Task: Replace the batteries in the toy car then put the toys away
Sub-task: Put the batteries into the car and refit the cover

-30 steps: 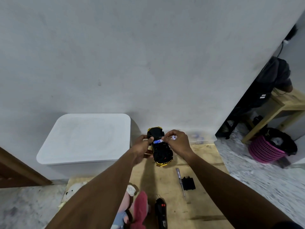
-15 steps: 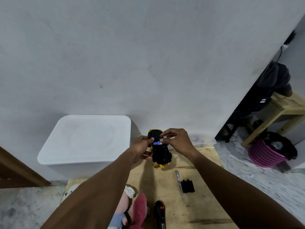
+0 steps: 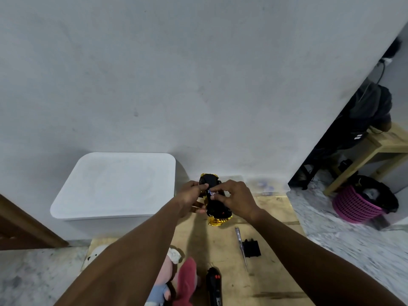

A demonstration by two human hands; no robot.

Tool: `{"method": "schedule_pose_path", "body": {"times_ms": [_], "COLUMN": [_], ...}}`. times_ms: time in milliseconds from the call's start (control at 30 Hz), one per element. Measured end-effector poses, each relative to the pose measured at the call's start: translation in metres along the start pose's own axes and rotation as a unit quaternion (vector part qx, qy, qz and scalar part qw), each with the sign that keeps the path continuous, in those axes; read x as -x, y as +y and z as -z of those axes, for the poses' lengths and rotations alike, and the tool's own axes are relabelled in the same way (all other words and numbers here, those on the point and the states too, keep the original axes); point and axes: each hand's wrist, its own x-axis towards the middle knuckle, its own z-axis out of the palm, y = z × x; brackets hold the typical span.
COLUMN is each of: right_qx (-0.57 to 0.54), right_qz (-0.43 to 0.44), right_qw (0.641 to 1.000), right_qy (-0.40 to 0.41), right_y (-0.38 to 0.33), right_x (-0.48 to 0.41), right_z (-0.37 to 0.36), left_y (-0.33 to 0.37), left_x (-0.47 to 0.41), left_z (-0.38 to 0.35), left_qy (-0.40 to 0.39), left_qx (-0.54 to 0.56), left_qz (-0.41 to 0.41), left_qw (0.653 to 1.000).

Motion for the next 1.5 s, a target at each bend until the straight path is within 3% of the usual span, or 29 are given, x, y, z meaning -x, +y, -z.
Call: {"method": "schedule_pose_path", "body": {"times_ms": [100, 167, 333, 500, 967, 1233, 1500], "right_qx": [-0.044, -0.068, -0.080, -0.225, -0.261, -0.203, -0.153], "right_qz": [0.036, 0.015, -0.104, -0.298, -0.282, -0.232, -0.255], "right_qw": [0.998, 0.998, 0.989, 0.927, 0.921, 0.949, 0.953], "right_qy": [-0.008, 0.009, 0.074, -0.044, -0.059, -0.063, -0.058], "right_y": [0.000, -0.001, 0.000, 0.005, 0.005, 0.009, 0.005], "right_x": [0.004, 0.005, 0.002, -0.006, -0.003, -0.004, -0.007], "right_z": [-0.002, -0.004, -0.005, -0.001, -0.006, -0.016, -0.003], "left_y": [-0.001, -0.001, -0.003, -0.001, -0.002, -0.005, -0.002], "left_x": [-0.001, -0.001, 0.000, 0.000, 0.003, 0.003, 0.005], "left_z": [0.000, -0.003, -0.008, -0.008, -0.003, -0.003, 0.005], "left_qy": [-0.004, -0.011, -0.001, 0.005, -0.006, 0.003, -0.026], "left_qx": [0.002, -0.001, -0.002, 0.007, -0.014, -0.022, -0.025], "left_qz": [-0.003, -0.004, -0.009, -0.015, -0.007, -0.010, 0.003], "left_qw": [1.000, 1.000, 1.000, 1.000, 1.000, 1.000, 0.999]}}
